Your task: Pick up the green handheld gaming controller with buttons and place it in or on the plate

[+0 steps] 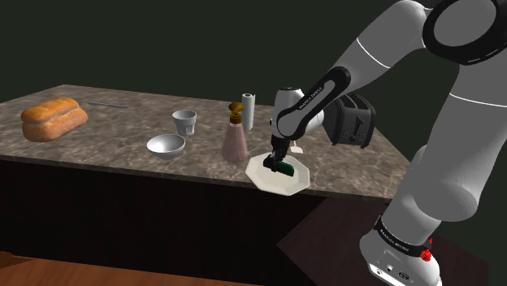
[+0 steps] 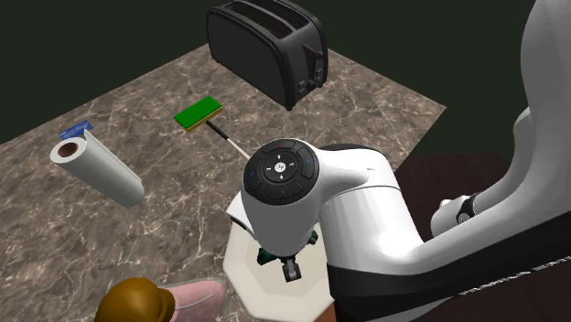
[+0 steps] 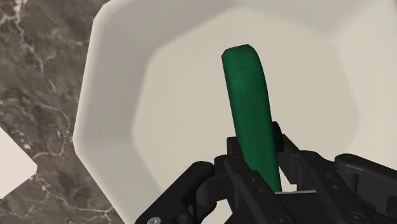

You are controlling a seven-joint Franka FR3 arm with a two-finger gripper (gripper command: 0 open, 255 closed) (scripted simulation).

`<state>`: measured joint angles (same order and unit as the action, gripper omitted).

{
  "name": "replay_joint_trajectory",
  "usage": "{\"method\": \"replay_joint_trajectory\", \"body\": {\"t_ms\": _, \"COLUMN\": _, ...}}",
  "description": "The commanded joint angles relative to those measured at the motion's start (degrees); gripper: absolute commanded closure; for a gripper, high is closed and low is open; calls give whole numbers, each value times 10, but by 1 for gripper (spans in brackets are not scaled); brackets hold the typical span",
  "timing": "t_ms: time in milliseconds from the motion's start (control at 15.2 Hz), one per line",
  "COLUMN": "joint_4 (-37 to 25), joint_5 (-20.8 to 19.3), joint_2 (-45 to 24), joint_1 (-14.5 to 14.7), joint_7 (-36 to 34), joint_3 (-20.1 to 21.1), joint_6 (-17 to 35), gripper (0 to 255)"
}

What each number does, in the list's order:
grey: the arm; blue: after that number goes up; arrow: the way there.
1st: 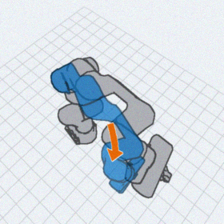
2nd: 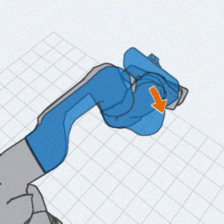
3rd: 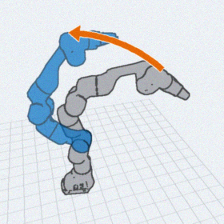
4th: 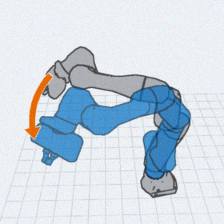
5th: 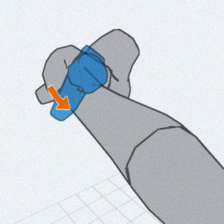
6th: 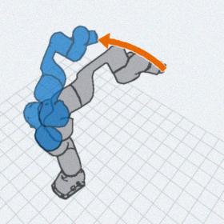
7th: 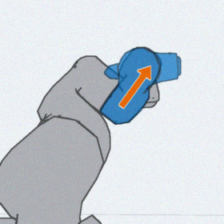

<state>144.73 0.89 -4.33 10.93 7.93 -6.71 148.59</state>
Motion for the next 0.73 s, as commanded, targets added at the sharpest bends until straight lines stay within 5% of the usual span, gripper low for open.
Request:
{"method": "replay_joint_trajectory", "body": {"t_ms": 0, "joint_4": 0, "joint_5": 0, "joint_2": 0, "joint_1": 0, "joint_7": 0, "joint_3": 0, "joint_6": 0, "gripper": 255}}
{"method": "replay_joint_trajectory", "body": {"t_ms": 66, "joint_4": 0, "joint_5": 0, "joint_2": 0, "joint_1": 0, "joint_7": 0, "joint_3": 0, "joint_6": 0, "gripper": 0}}
{"method": "replay_joint_trajectory", "body": {"t_ms": 396, "joint_4": 0, "joint_5": 0, "joint_2": 0, "joint_1": 0, "joint_7": 0, "joint_3": 0, "joint_6": 0, "gripper": 0}}
{"method": "replay_joint_trajectory", "body": {"t_ms": 660, "joint_4": -13, "joint_5": -14, "joint_2": 67, "joint_1": 0, "joint_7": -10, "joint_3": -2, "joint_6": -79, "gripper": 0}}
